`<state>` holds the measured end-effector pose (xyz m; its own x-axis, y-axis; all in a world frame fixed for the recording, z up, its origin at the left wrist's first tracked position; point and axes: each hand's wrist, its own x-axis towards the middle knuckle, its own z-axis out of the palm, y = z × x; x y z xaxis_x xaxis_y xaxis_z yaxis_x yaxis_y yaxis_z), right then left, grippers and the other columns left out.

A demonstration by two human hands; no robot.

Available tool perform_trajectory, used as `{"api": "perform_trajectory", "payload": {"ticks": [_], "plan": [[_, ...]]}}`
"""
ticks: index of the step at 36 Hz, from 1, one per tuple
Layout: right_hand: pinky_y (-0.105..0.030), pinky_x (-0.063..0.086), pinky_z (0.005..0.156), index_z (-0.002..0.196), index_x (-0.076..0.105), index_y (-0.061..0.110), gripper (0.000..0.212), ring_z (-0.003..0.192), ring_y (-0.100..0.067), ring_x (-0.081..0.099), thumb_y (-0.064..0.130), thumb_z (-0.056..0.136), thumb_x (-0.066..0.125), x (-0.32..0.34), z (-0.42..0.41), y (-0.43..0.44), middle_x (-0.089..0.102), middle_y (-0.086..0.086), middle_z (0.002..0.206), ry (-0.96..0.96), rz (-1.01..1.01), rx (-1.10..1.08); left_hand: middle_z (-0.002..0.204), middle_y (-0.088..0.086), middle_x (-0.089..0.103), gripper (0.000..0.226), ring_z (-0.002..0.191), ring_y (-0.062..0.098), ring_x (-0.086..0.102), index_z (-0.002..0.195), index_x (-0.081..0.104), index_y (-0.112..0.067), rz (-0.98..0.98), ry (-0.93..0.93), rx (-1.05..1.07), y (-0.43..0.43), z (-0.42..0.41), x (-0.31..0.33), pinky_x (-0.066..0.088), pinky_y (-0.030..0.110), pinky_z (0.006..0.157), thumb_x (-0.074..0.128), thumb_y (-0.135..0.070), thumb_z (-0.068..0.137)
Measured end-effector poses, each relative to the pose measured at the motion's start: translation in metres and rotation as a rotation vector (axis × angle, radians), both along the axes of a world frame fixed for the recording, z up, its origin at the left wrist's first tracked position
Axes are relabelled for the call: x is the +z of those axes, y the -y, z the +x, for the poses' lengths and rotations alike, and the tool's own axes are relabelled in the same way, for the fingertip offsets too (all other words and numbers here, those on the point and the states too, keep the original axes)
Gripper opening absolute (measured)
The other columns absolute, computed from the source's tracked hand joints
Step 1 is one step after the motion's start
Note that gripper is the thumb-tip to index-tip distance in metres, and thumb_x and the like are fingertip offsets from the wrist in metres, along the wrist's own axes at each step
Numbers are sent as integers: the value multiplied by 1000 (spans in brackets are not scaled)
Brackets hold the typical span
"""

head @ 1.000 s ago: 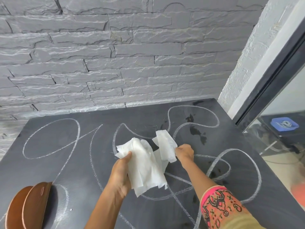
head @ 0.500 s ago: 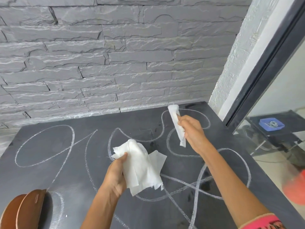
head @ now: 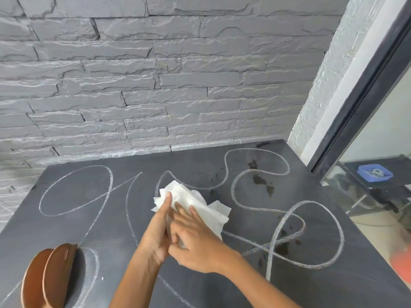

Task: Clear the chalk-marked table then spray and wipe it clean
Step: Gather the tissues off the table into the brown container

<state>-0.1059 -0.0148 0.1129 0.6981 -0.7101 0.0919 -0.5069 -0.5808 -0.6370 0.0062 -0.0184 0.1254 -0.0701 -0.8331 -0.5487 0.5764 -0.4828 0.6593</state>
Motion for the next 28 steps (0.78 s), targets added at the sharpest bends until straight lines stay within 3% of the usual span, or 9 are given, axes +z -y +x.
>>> {"api": "perform_trajectory", "payload": {"ticks": [2, 4, 7, 9, 13, 16, 22, 28], "plan": [[-37, -1, 118, 77, 42, 10, 8, 138, -13, 24, 13, 81, 48, 1, 2, -3, 48, -6, 128, 78, 43, 17, 60, 10, 63, 32, 57, 20, 67, 74, 59, -6, -14, 64, 7, -4, 5, -1, 56, 26, 54, 59, -37, 83], [-28, 13, 116, 78, 47, 12, 7, 121, -10, 42, 18, 80, 47, 1, 3, -2, 57, -3, 113, 209, 152, -36, 64, 10, 67, 25, 59, 19, 69, 78, 60, -5, -31, 101, 33, -7, 9, -3, 55, 26, 53, 52, -25, 90], [-13, 36, 95, 72, 51, 26, 6, 108, -1, 54, 27, 77, 48, -10, 1, 7, 64, 7, 108, 455, 303, -272, 71, 8, 74, 29, 67, 20, 71, 94, 63, -4, -37, 168, 92, -12, 12, -1, 54, 32, 59, 39, -19, 101], [-14, 41, 85, 76, 57, 27, 9, 99, 0, 58, 20, 81, 54, -25, -5, 20, 68, 7, 102, 531, 311, -486, 70, 7, 74, 24, 75, 24, 68, 97, 61, -5, -17, 160, 129, -15, 17, 0, 50, 38, 64, 39, -16, 101], [-28, 45, 75, 90, 64, 7, 14, 94, -21, 61, 12, 88, 52, -59, -27, 50, 68, -5, 94, 290, 349, -923, 69, 6, 74, 21, 82, 26, 64, 96, 61, -6, 17, 137, 186, -21, 29, -1, 48, 41, 67, 42, -14, 99], [-32, 43, 70, 95, 61, -2, 20, 97, -33, 59, 13, 89, 49, -87, -42, 61, 65, -17, 100, 72, 463, -1110, 68, 7, 74, 21, 83, 27, 64, 95, 61, -6, 42, 115, 197, -23, 35, -1, 48, 42, 67, 43, -15, 99], [-34, 45, 75, 107, 58, 1, 32, 104, -35, 60, 26, 88, 59, -111, -43, 62, 61, -18, 116, -86, 619, -1182, 71, 8, 74, 20, 85, 28, 64, 98, 60, -6, 54, 108, 211, -28, 45, -7, 48, 42, 68, 43, -16, 99], [-36, 51, 78, 110, 57, 7, 26, 103, -33, 61, 14, 86, 54, -112, -35, 71, 62, -13, 116, -136, 637, -1226, 73, 9, 74, 21, 85, 29, 64, 99, 61, -7, 61, 111, 203, -29, 51, -11, 48, 43, 67, 43, -17, 99]]}}
